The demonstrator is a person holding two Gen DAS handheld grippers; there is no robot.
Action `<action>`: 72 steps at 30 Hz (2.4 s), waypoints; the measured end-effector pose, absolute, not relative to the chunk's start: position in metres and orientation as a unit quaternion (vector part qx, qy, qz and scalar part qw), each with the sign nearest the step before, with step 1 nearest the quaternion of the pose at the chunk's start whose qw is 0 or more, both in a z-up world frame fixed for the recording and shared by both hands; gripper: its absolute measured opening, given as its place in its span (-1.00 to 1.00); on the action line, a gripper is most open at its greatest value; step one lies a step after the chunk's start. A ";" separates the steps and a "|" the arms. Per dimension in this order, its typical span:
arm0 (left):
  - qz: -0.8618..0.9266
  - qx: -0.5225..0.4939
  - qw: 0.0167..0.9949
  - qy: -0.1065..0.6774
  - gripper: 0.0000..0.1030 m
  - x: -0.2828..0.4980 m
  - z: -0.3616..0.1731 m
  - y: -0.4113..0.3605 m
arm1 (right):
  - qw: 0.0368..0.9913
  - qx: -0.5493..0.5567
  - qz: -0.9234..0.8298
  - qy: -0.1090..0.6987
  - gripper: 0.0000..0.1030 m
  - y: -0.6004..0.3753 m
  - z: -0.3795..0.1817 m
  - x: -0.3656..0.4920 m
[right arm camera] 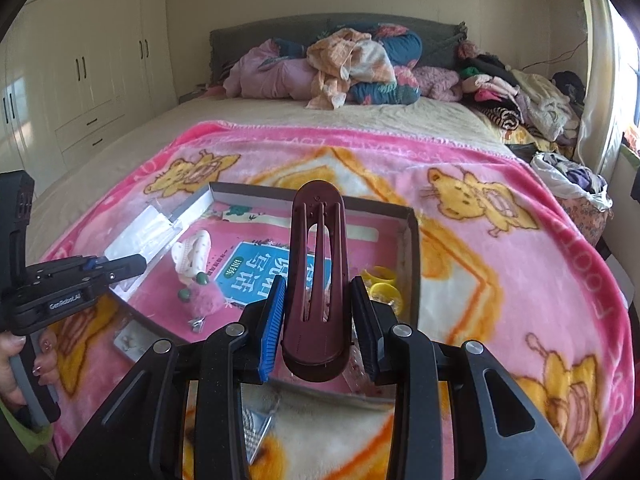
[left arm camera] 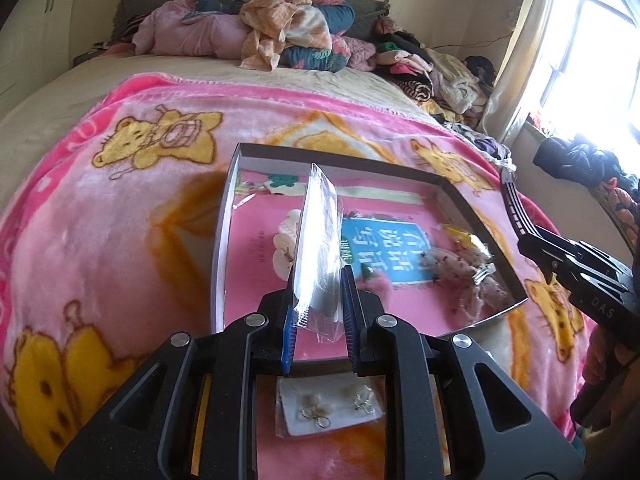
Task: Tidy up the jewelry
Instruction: 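Carry the clear packet with the left tool while the right tool carries the comb into the box, then open both tools to drop the packet and comb inside the box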
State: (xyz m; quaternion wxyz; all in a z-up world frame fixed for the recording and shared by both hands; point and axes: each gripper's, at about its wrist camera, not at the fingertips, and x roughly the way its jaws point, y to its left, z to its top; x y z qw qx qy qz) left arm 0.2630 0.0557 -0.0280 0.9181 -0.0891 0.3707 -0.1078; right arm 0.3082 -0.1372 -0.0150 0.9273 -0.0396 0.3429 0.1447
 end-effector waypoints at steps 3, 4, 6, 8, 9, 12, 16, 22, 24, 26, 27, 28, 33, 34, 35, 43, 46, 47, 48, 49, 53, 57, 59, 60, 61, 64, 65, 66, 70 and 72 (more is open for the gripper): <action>-0.103 -0.086 0.917 0.376 -0.75 0.267 -0.034 0.058 | 0.924 -0.044 0.150 0.349 -0.39 -0.129 -0.021 0.319; -0.101 -0.084 0.917 0.377 -0.75 0.268 -0.035 0.058 | 0.923 -0.045 0.152 0.350 -0.39 -0.128 -0.022 0.321; -0.097 -0.081 0.916 0.380 -0.75 0.270 -0.038 0.059 | 0.920 -0.046 0.158 0.355 -0.39 -0.123 -0.026 0.329; -0.095 -0.079 0.916 0.381 -0.76 0.271 -0.040 0.060 | 0.918 -0.049 0.161 0.359 -0.39 -0.119 -0.029 0.334; -0.094 -0.077 0.916 0.381 -0.75 0.271 -0.040 0.060 | 0.917 -0.052 0.162 0.362 -0.39 -0.116 -0.032 0.337; -0.092 -0.072 0.917 0.382 -0.75 0.272 -0.043 0.059 | 0.913 -0.054 0.166 0.368 -0.39 -0.110 -0.038 0.345; -0.090 -0.064 0.918 0.380 -0.75 0.273 -0.044 0.057 | 0.910 -0.056 0.169 0.375 -0.39 -0.103 -0.046 0.350; -0.092 -0.058 0.916 0.385 -0.75 0.276 -0.048 0.052 | 0.906 -0.060 0.177 0.381 -0.39 -0.095 -0.056 0.352; -0.092 -0.057 0.916 0.387 -0.75 0.278 -0.049 0.051 | 0.904 -0.061 0.180 0.383 -0.39 -0.093 -0.058 0.353; -0.093 -0.056 0.915 0.389 -0.75 0.279 -0.051 0.051 | 0.903 -0.062 0.182 0.384 -0.39 -0.092 -0.061 0.353; -0.093 -0.056 0.915 0.389 -0.75 0.280 -0.052 0.051 | 0.902 -0.060 0.183 0.386 -0.39 -0.092 -0.063 0.353; -0.093 -0.055 0.914 0.390 -0.75 0.280 -0.053 0.050 | 0.902 -0.060 0.183 0.387 -0.38 -0.092 -0.064 0.353; -0.094 -0.047 0.913 0.394 -0.75 0.281 -0.056 0.047 | 0.900 -0.055 0.181 0.393 -0.39 -0.092 -0.072 0.354; -0.095 -0.046 0.913 0.394 -0.75 0.280 -0.056 0.047 | 0.900 -0.054 0.178 0.394 -0.38 -0.092 -0.073 0.354; -0.096 -0.045 0.913 0.394 -0.75 0.280 -0.056 0.046 | 0.900 -0.054 0.174 0.396 -0.38 -0.093 -0.075 0.355; -0.104 -0.036 0.911 0.398 -0.75 0.279 -0.058 0.037 | 0.896 -0.043 0.170 0.407 -0.38 -0.097 -0.080 0.357; -0.105 -0.038 0.910 0.398 -0.75 0.279 -0.058 0.038 | 0.895 -0.044 0.172 0.409 -0.37 -0.095 -0.081 0.357; -0.105 -0.037 0.910 0.399 -0.75 0.279 -0.058 0.038 | 0.894 -0.044 0.173 0.410 -0.37 -0.095 -0.082 0.357; -0.105 -0.036 0.911 0.398 -0.75 0.280 -0.058 0.037 | 0.894 -0.045 0.173 0.410 -0.37 -0.094 -0.082 0.356; -0.105 -0.037 0.911 0.398 -0.75 0.280 -0.057 0.038 | 0.894 -0.045 0.172 0.411 -0.37 -0.094 -0.083 0.356; -0.104 -0.038 0.911 0.398 -0.75 0.279 -0.058 0.037 | 0.894 -0.044 0.171 0.413 -0.34 -0.094 -0.084 0.355; -0.104 -0.037 0.911 0.398 -0.75 0.279 -0.057 0.037 | 0.896 -0.037 0.172 0.408 -0.14 -0.096 -0.082 0.354; -0.104 -0.037 0.910 0.398 -0.75 0.279 -0.057 0.037 | 0.898 -0.031 0.172 0.404 -0.10 -0.099 -0.080 0.352; -0.103 -0.038 0.911 0.398 -0.75 0.279 -0.057 0.038 | 0.899 -0.027 0.171 0.402 -0.08 -0.101 -0.078 0.351; -0.104 -0.037 0.911 0.398 -0.75 0.279 -0.057 0.037 | 0.900 -0.024 0.171 0.401 -0.06 -0.102 -0.076 0.349; -0.101 -0.037 0.911 0.398 -0.71 0.279 -0.058 0.038 | 0.904 -0.014 0.171 0.391 0.02 -0.107 -0.069 0.344; -0.101 -0.038 0.911 0.398 -0.60 0.279 -0.057 0.039 | 0.905 -0.012 0.171 0.389 0.06 -0.109 -0.067 0.343; -0.099 -0.039 0.911 0.398 -0.51 0.278 -0.057 0.039 | 0.906 -0.010 0.172 0.387 0.10 -0.110 -0.065 0.341; -0.094 -0.041 0.914 0.393 -0.29 0.273 -0.052 0.042 | 0.910 -0.010 0.167 0.380 0.16 -0.114 -0.056 0.333; -0.092 -0.042 0.915 0.390 -0.16 0.270 -0.050 0.041 | 0.912 -0.011 0.166 0.375 0.23 -0.115 -0.053 0.329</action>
